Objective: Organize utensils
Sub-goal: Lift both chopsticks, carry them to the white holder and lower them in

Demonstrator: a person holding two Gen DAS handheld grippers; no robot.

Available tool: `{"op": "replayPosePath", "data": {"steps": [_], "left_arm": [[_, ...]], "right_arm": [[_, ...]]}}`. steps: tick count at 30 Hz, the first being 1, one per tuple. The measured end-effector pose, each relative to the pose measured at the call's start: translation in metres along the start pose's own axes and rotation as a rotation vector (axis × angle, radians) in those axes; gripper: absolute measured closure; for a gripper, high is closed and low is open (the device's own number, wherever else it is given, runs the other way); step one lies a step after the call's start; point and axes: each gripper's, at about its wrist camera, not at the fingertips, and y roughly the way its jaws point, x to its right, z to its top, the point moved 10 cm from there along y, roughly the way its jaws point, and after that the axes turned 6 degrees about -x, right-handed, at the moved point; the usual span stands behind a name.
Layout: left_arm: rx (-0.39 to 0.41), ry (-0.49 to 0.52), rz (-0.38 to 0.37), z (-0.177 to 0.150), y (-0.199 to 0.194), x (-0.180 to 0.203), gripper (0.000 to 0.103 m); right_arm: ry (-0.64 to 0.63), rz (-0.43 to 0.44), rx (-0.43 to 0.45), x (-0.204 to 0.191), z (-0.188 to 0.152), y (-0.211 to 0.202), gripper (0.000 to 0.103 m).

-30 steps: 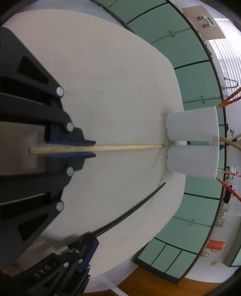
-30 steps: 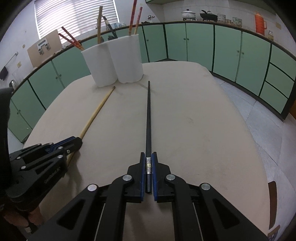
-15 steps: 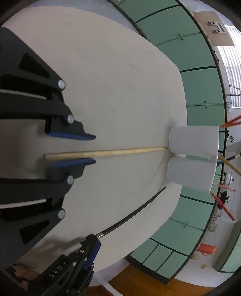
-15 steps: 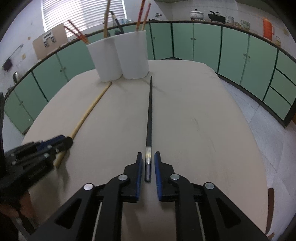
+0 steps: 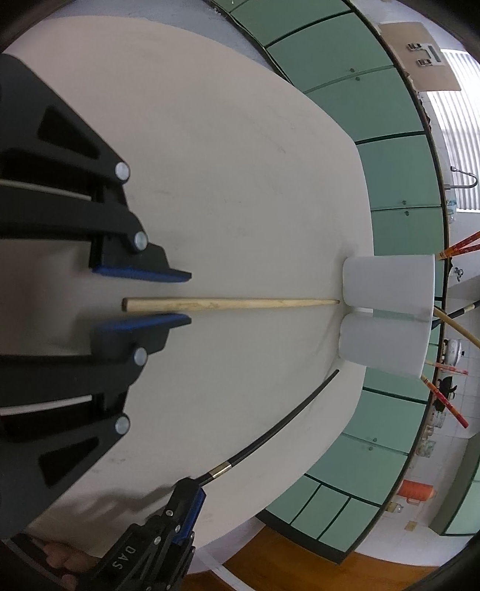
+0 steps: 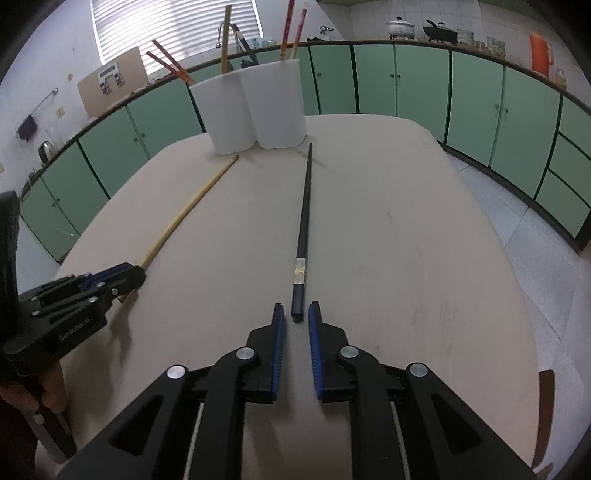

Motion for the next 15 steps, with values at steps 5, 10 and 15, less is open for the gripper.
{"op": "replayPosePath", "data": {"steps": [5,10,15], "left_arm": [[-0.002,-0.002,-0.001,0.0012,0.0007,0.0002,0.084],[-0.002,-0.015,-0.017,0.0003,0.0005,-0.0013,0.085],[-0.004,-0.023,-0.022,0.0007,0.0006,-0.0027,0.088]], "right_arm": [[-0.003,-0.005,0.001,-0.0009,0.0003,-0.0004,0.089],[-0.015,-0.012,0.002,-0.0012,0.0016,0.0007,0.089],[-0.031,-0.034,0.004,-0.0032,0.0043,0.0027,0.094]]}}
